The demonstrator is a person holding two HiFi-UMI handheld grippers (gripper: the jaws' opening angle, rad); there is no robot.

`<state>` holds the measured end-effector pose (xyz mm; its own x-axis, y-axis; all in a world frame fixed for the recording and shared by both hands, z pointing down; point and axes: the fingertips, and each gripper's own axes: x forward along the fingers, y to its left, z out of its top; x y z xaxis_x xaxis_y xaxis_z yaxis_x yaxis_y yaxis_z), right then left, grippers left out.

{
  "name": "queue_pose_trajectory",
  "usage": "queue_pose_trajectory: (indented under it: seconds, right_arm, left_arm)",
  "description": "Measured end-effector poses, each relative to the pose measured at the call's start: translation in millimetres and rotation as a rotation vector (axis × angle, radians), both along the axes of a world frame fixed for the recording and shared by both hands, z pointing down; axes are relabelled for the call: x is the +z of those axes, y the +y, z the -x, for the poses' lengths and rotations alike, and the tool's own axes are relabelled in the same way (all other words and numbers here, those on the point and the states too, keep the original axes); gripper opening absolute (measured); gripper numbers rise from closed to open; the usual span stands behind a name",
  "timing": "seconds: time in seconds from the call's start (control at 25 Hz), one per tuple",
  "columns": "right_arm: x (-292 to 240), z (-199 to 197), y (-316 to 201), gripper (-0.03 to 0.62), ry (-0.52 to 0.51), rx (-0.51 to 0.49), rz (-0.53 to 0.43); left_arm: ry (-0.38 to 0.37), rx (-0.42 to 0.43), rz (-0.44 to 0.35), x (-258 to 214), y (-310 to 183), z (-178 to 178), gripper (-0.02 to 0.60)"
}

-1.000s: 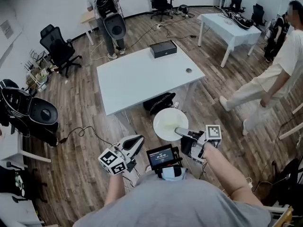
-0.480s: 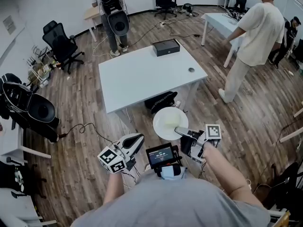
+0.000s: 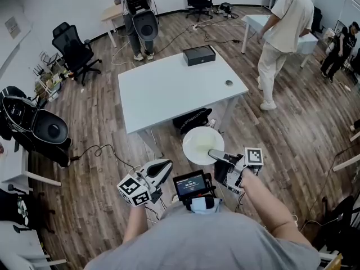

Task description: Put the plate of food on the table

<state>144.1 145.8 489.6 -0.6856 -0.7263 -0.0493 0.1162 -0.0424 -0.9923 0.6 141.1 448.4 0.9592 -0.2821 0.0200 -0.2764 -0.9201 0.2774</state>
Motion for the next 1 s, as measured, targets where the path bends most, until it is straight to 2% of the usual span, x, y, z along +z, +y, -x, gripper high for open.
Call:
queue_pose_trajectory:
  seconds: [1.0]
  right_arm:
    - [10,-21,-4,0.052,-0.005,0.013,0.033]
  left_arm:
    - [-0.023,0.014,0.001,7,-8,-25,0.020]
